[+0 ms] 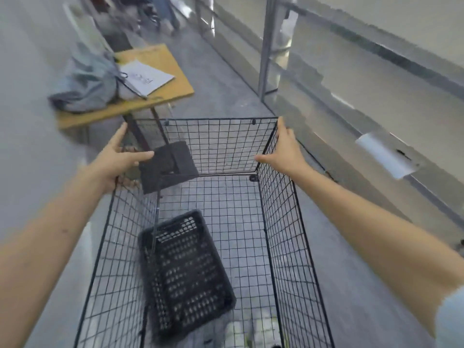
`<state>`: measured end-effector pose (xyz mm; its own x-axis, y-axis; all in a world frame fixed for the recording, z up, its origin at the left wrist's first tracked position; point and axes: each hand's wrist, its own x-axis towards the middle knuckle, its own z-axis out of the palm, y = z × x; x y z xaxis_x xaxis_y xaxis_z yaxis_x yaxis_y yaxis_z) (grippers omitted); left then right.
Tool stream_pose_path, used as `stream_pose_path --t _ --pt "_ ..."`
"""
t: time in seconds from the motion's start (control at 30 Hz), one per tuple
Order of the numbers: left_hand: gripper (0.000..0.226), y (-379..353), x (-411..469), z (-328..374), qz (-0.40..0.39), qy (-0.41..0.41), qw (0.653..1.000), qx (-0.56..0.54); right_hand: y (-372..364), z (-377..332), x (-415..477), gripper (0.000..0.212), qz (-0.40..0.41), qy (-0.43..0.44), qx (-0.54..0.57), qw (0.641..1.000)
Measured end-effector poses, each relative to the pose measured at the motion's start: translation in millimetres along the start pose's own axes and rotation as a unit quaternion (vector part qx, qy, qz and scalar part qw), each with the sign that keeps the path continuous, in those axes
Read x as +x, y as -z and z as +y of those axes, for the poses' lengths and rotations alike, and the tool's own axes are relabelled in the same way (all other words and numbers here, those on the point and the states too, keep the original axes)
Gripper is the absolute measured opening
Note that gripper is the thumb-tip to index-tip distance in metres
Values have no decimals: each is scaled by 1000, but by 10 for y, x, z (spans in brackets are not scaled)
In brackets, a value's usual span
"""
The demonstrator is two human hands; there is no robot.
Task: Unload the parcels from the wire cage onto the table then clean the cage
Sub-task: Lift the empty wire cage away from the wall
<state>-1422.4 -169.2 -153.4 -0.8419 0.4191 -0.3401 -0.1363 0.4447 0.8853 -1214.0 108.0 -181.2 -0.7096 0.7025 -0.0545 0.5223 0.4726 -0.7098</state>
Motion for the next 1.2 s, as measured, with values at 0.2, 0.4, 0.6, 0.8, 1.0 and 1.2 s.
stream_pose_path --t 0.2,0.4,0.6,0.8,1.0,1.2 --pt "92 385 290 -702 42 85 994 -55 -1027 -108 540 109 -62 46 -1 997" --pt "89 559 592 -1430 84 127 983 -107 -1940 -8 822 117 -97 71 2 993" --pt "84 689 786 -1880 98 154 976 -116 -2585 129 905 122 -137 74 -2 988" --pt "86 724 912 -2464 110 184 969 -121 -3070 364 849 123 -160 73 -20 984" --pt "89 651 985 -2950 126 196 964 -131 -3459 577 826 124 -177 83 -29 980" --pt "90 599 1103 -3222 141 186 964 -126 -3690 696 919 121 -173 92 -34 980"
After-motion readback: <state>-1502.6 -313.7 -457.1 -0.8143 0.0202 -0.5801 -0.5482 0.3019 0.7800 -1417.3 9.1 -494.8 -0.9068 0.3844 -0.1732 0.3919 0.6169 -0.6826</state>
